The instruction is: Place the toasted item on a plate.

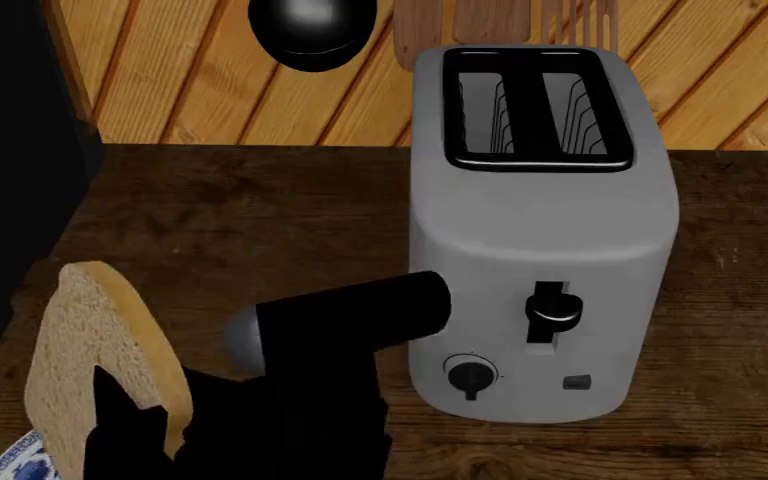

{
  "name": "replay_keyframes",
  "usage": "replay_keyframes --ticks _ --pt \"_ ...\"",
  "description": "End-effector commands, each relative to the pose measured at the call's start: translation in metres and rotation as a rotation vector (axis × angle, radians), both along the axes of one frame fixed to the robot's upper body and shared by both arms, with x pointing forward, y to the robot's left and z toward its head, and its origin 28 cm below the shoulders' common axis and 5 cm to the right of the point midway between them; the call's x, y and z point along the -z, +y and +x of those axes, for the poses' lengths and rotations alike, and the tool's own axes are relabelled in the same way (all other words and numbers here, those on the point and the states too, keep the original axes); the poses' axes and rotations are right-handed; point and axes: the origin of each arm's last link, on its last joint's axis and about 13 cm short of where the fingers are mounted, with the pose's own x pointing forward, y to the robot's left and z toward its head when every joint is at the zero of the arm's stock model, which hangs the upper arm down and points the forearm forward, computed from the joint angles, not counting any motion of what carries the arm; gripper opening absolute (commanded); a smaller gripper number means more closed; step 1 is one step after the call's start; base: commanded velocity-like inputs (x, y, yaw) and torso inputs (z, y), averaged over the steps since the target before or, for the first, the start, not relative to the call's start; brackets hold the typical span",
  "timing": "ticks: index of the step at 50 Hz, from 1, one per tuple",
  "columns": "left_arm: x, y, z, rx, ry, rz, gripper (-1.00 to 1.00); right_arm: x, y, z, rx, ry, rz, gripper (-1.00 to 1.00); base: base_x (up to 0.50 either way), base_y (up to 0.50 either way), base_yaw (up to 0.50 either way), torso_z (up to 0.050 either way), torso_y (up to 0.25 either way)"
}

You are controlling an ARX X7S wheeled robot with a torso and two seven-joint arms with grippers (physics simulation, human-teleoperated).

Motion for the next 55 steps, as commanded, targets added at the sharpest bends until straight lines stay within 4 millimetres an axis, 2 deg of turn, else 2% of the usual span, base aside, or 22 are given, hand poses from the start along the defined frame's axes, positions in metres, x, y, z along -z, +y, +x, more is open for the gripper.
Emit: replay_keyframes --ticks 1,21,34,55 --pt "-0.001 0.000 0.001 0.001 -0.002 0.001 1.00 0.011 0.007 -0.014 -0.047 0.034 0.038 -1.00 0.00 0.00 0.00 0.000 0.000" --pt "0.002 0.001 0.000 -0.002 0.002 0.005 1.00 0.029 0.013 -0.007 -0.063 0.092 0.039 -1.00 0.00 0.00 0.00 0.000 0.000" --pt "-0.001 -0.001 0.003 0.002 0.002 0.007 1.00 0.029 0.011 -0.004 -0.026 0.104 0.060 -1.00 0.00 0.00 0.00 0.000 0.000" --pt "0.000 -0.002 0.005 0.008 0.006 0.013 1.00 0.041 0.008 -0.002 0.019 0.142 0.075 -1.00 0.00 0.00 0.00 0.000 0.000"
